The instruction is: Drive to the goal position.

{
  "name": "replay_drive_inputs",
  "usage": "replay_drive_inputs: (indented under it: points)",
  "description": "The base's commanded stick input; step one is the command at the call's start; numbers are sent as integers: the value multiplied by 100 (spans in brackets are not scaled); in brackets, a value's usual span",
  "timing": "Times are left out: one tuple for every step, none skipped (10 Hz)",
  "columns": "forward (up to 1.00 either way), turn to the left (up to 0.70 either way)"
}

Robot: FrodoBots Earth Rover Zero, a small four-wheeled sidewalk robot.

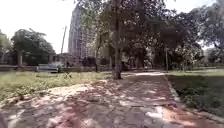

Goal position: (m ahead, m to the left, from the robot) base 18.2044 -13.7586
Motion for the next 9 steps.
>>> replay_drive_inputs:
  points:
    - [70,-25]
    - [70,-35]
    - [70,-35]
    - [70,-35]
    - [70,-30]
    - [70,-12]
    - [70,0]
    - [70,0]
    - [70,0]
